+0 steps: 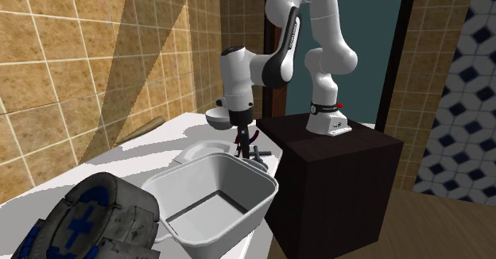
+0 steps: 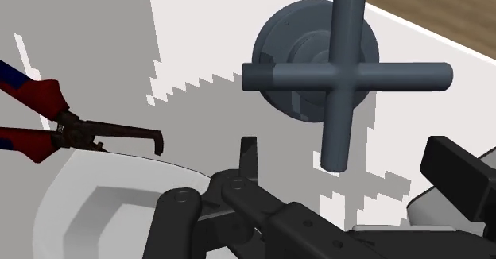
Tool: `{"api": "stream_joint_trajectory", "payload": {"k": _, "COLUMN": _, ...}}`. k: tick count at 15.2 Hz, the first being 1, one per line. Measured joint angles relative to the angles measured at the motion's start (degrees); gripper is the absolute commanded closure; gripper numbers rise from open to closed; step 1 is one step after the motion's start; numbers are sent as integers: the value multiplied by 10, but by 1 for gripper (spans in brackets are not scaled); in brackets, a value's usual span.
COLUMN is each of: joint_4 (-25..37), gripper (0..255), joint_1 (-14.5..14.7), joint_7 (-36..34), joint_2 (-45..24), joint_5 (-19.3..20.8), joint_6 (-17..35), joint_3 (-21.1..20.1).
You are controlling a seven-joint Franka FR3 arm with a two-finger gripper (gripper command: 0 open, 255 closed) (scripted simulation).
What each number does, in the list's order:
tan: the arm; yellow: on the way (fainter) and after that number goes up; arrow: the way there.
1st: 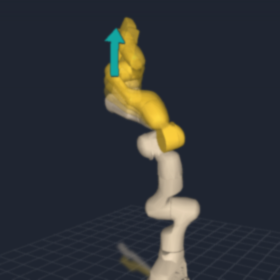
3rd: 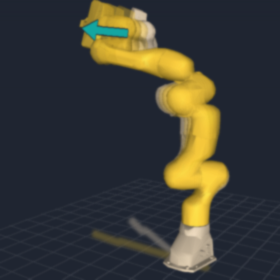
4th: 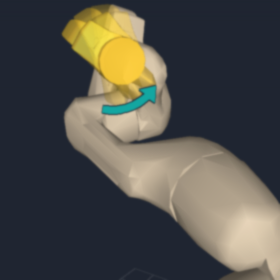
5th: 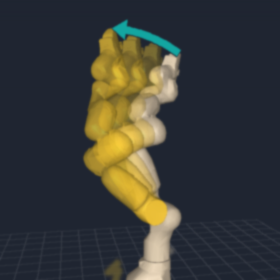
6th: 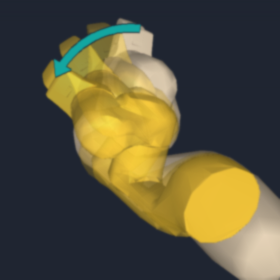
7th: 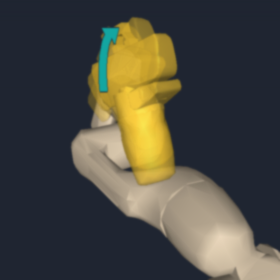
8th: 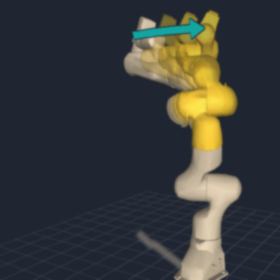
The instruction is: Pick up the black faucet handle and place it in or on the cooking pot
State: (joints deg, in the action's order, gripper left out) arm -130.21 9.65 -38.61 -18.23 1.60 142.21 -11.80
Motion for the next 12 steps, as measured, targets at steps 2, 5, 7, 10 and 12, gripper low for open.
{"api": "stream_joint_trajectory", "payload": {"k": 2, "joint_4": 0, "gripper": 0, "joint_1": 2, "joint_7": -2, "joint_2": -9, "joint_5": 3, "joint_6": 12, "joint_3": 1}}
{"api": "stream_joint_trajectory", "payload": {"k": 5, "joint_4": 6, "gripper": 0, "joint_1": 4, "joint_7": -5, "joint_2": -12, "joint_5": 9, "joint_6": 4, "joint_3": 4}}
{"api": "stream_joint_trajectory", "payload": {"k": 7, "joint_4": 3, "gripper": 0, "joint_1": 4, "joint_7": -3, "joint_2": -12, "joint_5": 9, "joint_6": 12, "joint_3": 4}}
{"api": "stream_joint_trajectory", "payload": {"k": 10, "joint_4": 0, "gripper": 0, "joint_1": 3, "joint_7": -1, "joint_2": -13, "joint_5": 8, "joint_6": 22, "joint_3": 4}}
{"api": "stream_joint_trajectory", "payload": {"k": 12, "joint_4": -1, "gripper": 255, "joint_1": 4, "joint_7": -2, "joint_2": -13, "joint_5": 8, "joint_6": 23, "joint_3": 5}}
